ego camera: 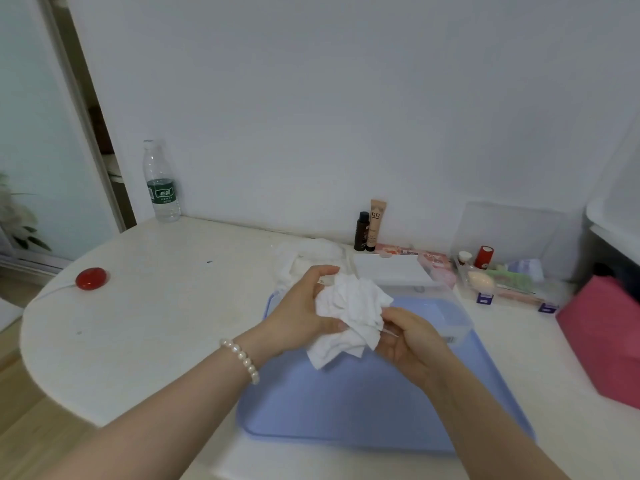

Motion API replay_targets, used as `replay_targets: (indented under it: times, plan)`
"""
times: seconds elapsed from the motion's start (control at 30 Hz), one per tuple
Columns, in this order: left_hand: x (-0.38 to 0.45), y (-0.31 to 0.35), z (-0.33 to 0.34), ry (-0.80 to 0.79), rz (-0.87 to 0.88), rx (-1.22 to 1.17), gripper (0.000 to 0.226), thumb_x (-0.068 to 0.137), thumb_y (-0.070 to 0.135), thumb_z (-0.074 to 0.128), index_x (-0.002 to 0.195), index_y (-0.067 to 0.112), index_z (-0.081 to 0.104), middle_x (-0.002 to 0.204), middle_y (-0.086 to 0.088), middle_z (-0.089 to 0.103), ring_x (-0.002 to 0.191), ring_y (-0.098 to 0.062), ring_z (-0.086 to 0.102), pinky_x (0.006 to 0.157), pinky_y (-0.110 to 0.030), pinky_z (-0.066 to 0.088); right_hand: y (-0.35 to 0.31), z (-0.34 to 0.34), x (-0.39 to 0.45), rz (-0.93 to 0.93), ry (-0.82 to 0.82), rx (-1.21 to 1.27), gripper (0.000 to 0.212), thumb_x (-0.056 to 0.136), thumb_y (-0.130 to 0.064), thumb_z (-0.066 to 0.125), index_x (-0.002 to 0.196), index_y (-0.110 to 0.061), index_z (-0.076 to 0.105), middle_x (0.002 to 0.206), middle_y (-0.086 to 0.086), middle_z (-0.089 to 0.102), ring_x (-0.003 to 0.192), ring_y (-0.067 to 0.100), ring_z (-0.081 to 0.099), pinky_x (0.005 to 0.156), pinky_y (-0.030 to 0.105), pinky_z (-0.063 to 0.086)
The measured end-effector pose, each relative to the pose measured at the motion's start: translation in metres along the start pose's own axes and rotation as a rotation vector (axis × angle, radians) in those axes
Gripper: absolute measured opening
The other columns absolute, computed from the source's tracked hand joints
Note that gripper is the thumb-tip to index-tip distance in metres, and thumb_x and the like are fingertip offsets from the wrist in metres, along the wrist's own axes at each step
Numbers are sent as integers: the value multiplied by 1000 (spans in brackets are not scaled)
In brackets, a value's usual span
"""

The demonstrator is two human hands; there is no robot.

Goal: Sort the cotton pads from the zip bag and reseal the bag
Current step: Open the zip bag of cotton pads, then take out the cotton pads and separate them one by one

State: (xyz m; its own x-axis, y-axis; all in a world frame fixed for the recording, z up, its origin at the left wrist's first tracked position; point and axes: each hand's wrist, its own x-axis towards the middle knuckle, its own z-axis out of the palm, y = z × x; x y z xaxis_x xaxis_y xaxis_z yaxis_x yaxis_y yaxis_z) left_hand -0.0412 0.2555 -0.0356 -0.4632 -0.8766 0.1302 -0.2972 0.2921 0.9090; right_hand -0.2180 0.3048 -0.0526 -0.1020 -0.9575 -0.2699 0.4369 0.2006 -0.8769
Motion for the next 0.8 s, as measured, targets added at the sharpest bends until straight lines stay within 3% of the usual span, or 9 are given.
replay_targets:
  times: [0.13, 0.23, 0.3, 0.37, 0.47, 0.53, 0.67, 0.73, 0.8]
  plan:
    - [0, -3, 0, 46, -26, 151, 60, 61, 33, 72, 113, 35, 40, 102, 4, 65, 95, -17, 63, 88, -44, 50, -3, -1, -2, -66, 13, -95, 14, 89, -10, 55, 100, -5, 61, 102, 16, 69, 84, 28, 69, 70, 39, 55]
    - [0, -3, 3, 46, -40, 296, 51, 60, 52, 60, 104, 49, 35, 100, 15, 66, 95, -17, 64, 88, -46, 49, -6, 8, -2, -63, -154, -135, 40, 77, -23, 68, 115, -16, 55, 111, 9, 67, 97, 29, 67, 75, 46, 55]
    - [1, 1, 6, 44, -47, 256, 57, 61, 48, 64, 110, 46, 35, 103, 8, 66, 96, -17, 64, 87, -45, 51, -4, 19, -3, -148, -126, -351, 57, 64, -24, 80, 115, -16, 57, 107, 8, 69, 94, 24, 68, 72, 40, 57]
    - [2, 2, 6, 38, -57, 163, 66, 65, 33, 75, 119, 32, 37, 106, -4, 64, 97, -18, 63, 86, -42, 52, -1, 23, -1, -249, 15, -441, 47, 64, -11, 83, 106, -12, 62, 98, 5, 71, 88, 18, 69, 68, 30, 57]
    - [-1, 2, -1, 67, -93, 64, 62, 69, 21, 82, 114, 30, 40, 103, -8, 63, 89, -19, 62, 74, -35, 55, 0, 17, 1, -251, 59, -307, 33, 71, 5, 73, 100, -8, 64, 97, 9, 70, 87, 22, 68, 65, 32, 56]
    - [-3, -1, -7, 104, -67, 18, 53, 72, 16, 80, 103, 34, 42, 99, -9, 63, 84, -21, 61, 68, -31, 52, 1, 8, 2, -216, 115, -279, 30, 76, 9, 67, 103, -4, 61, 93, 12, 68, 78, 23, 68, 55, 31, 56]
    - [-6, -9, -14, 200, 160, 282, 32, 82, 10, 66, 88, 30, 41, 83, 5, 51, 71, -11, 47, 62, -19, 36, 2, -5, 4, -135, 147, -174, 27, 80, 6, 65, 105, 0, 57, 87, 17, 67, 66, 25, 69, 51, 30, 55]
    - [-8, -14, -16, 186, 340, 460, 11, 82, 6, 52, 84, 16, 47, 78, 7, 43, 66, -10, 37, 59, -18, 28, 2, -8, 4, -130, 124, -158, 26, 79, 5, 66, 103, -2, 59, 88, 17, 68, 68, 25, 71, 52, 30, 55]
    - [-9, -21, -17, 155, 426, 588, 11, 77, 9, 40, 79, 10, 50, 79, 7, 43, 69, -11, 39, 61, -20, 33, 2, -6, 3, -153, 101, -177, 29, 76, 3, 70, 104, -2, 60, 91, 16, 69, 73, 27, 70, 54, 30, 55]
